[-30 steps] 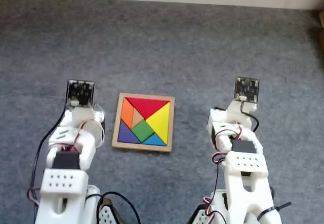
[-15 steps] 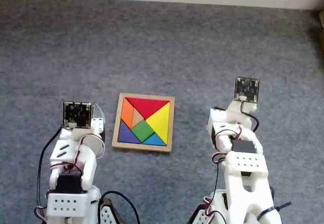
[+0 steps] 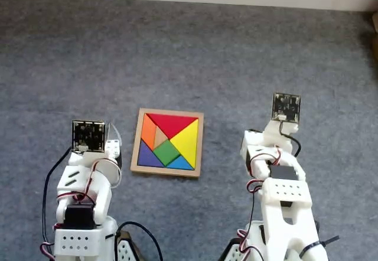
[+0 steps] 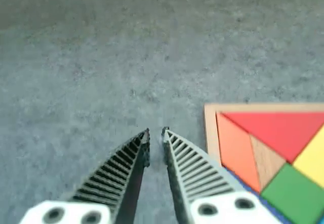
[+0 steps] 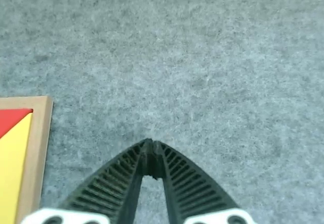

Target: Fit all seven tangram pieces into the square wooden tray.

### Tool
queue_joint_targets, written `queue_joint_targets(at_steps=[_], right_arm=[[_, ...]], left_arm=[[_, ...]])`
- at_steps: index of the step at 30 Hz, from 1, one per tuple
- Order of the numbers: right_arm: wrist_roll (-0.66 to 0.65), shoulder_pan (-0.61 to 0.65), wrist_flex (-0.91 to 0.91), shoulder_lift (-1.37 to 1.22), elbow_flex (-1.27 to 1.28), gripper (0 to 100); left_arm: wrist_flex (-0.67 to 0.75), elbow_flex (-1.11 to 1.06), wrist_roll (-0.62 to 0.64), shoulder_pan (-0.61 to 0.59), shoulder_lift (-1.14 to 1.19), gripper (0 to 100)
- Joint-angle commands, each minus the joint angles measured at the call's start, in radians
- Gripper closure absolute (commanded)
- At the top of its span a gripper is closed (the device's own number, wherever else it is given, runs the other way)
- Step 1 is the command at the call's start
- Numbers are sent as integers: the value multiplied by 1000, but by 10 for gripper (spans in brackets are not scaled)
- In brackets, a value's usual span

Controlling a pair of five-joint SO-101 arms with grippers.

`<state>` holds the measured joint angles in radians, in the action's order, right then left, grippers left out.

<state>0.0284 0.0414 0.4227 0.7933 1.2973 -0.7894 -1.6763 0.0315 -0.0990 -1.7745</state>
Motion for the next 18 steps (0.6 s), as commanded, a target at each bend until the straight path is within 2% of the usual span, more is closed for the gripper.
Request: queue_joint_targets(at_steps=[1,14,18], right_arm=[[-15,-5,-19,27,-10,985],[-15,-5,-19,27,-10,985],[-17,-5,-19,27,-10,985]], left_arm=[[-126,-21,5,1,-44,931],[-546,-21,5,1,-45,932],[-557,-21,5,1,-47,933]])
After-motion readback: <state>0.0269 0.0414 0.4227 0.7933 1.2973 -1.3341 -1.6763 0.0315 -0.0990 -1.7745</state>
